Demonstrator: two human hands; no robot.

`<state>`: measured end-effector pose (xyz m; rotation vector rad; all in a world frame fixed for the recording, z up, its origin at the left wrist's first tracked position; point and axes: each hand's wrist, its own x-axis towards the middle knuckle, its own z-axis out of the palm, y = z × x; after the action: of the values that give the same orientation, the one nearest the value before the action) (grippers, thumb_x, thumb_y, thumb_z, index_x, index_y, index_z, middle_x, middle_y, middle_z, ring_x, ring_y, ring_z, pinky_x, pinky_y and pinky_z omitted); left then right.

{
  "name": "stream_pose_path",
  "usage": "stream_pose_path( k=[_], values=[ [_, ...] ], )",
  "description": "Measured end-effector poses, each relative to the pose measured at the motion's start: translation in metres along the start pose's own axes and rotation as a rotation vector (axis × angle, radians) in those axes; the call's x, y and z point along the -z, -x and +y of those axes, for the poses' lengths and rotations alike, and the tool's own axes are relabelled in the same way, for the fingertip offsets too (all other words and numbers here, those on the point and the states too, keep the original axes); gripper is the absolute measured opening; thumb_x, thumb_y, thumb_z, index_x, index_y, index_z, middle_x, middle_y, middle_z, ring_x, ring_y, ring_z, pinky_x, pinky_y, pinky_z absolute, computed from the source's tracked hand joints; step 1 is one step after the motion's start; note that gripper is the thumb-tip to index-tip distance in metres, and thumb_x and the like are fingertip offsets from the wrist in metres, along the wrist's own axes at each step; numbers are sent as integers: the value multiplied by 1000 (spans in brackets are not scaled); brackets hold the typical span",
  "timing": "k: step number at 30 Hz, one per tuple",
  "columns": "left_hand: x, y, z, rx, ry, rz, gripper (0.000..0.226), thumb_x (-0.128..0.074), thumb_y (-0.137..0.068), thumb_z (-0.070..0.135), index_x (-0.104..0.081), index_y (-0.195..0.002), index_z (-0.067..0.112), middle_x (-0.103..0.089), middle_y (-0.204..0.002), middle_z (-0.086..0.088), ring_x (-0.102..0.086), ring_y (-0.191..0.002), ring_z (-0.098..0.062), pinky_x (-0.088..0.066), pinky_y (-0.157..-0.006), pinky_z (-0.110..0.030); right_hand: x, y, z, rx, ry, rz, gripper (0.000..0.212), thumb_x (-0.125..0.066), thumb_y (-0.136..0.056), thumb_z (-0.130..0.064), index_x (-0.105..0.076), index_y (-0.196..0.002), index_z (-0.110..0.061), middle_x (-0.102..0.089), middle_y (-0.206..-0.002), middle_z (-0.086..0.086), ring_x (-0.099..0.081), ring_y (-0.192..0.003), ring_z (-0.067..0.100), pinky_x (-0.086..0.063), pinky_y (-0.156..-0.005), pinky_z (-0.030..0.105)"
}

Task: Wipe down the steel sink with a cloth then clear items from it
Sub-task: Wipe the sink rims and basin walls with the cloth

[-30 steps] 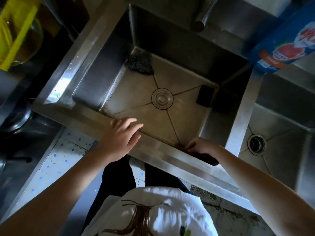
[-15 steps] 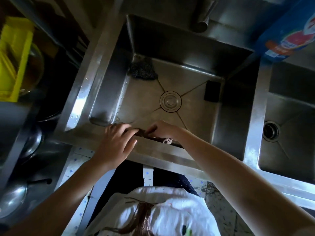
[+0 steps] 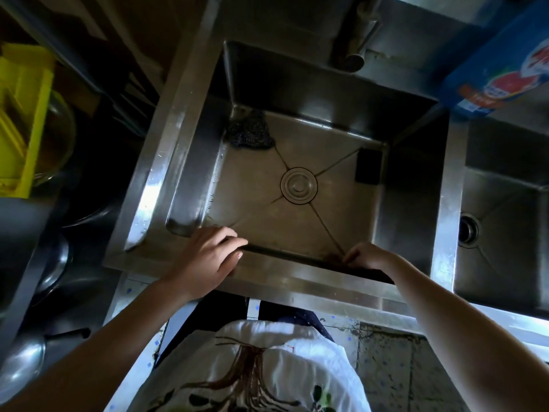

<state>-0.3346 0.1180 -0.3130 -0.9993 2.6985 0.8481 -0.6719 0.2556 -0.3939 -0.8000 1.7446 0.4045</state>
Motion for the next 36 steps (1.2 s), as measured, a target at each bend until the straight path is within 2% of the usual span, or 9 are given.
stream_pose_path(
  k=[3, 6, 14, 16, 19, 23, 28, 31, 36],
  values=[
    [-2, 3, -1, 9, -2, -18, 41, -34, -93, 38, -65, -113, 21, -60, -108, 2, -55, -98, -18, -31, -89, -26, -10, -4, -37, 108, 1, -9, 23, -57, -90, -6, -70, -109, -10, -69, -103, 2, -63, -97, 20, -47, -82, 26],
    [-4, 7, -1, 21, -44, -35, 39, -35, -92, 37, -65, -112, 23, -60, -109, 3, -56, -99, -18, -29, -90, -27, -19, -8, -93, 268, -40, -2, 20, -56, -90, -10, -73, -101, -13, -67, -83, -6, -59, -76, 11, -43, -74, 23],
    [-7, 7, 5, 35, -1, -36, 39, -34, -93, 38, -63, -116, 23, -56, -112, 3, -55, -102, -20, -36, -92, -32, -20, 1, -133, 444, -127, -32, 25, -60, -89, -13, -71, -110, -20, -69, -114, -2, -62, -102, 15, -47, -91, 26],
    [-9, 5, 13, 30, 16, -30, 40, -34, -93, 37, -62, -117, 22, -55, -112, 3, -53, -102, -19, -36, -92, -32, -17, 1, -105, 386, -122, -18, 24, -59, -90, -12, -71, -109, -20, -69, -111, -1, -63, -96, 15, -50, -82, 22],
    [-12, 0, 27, 15, 18, -25, 40, -36, -92, 35, -63, -116, 20, -55, -107, 1, -53, -99, -20, -36, -90, -32, -11, 1, -50, 239, -77, 2, 24, -55, -91, -10, -72, -105, -21, -67, -95, -2, -59, -71, 10, -51, -50, 15],
    [-18, -3, 42, 9, 16, -21, 42, -35, -91, 36, -64, -116, 18, -56, -104, -1, -54, -96, -21, -39, -88, -34, -4, 0, 9, 85, 44, 29, 21, -59, -88, -9, -73, -103, -15, -71, -105, 3, -65, -95, 20, -49, -87, 31],
    [-26, -3, 56, 1, -3, -12, 40, -37, -90, 35, -64, -115, 19, -56, -102, 0, -52, -93, -20, -34, -86, -31, -6, 0, -3, 99, 89, 7, 21, -56, -90, -13, -73, -102, -15, -70, -107, 4, -64, -97, 22, -47, -86, 29],
    [-29, -3, 61, 22, -18, -2, 40, -36, -90, 36, -64, -114, 19, -57, -102, 0, -54, -92, -21, -38, -85, -35, -13, 3, -51, 243, 47, 9, 20, -54, -92, -21, -73, -98, -22, -70, -92, 2, -65, -77, 20, -53, -70, 30],
    [-32, -3, 67, 66, -43, 10, 39, -34, -90, 37, -65, -109, 23, -57, -98, 1, -55, -92, -22, -35, -82, -37, -20, 9, -121, 455, -132, -31, 19, -61, -86, -23, -74, -99, -28, -73, -102, 7, -68, -95, 29, -56, -86, 40]
  ],
)
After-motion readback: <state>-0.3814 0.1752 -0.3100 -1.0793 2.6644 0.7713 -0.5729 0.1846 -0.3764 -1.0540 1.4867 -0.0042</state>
